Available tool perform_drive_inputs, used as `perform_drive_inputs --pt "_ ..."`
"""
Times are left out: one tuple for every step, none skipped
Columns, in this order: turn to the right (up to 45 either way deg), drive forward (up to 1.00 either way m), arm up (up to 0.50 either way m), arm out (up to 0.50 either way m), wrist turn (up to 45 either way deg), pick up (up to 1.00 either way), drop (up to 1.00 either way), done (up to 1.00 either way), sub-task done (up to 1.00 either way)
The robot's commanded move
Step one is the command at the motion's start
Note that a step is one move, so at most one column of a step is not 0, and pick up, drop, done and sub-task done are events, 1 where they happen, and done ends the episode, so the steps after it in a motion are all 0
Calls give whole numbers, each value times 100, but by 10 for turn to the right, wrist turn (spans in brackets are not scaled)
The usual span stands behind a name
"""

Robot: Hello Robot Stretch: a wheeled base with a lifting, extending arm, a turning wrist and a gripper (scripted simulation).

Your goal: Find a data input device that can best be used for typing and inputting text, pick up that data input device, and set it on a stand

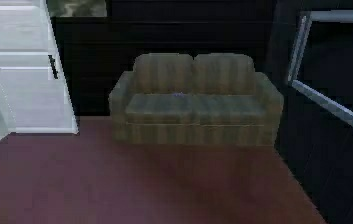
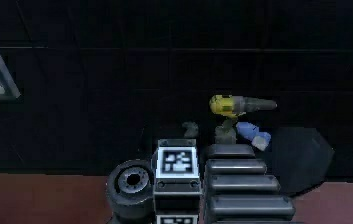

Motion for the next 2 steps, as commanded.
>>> perform_drive_inputs --pt "450 0 0 0 0 0 0 0 0" --pt "450 0 0 0 0 0 0 0 0"
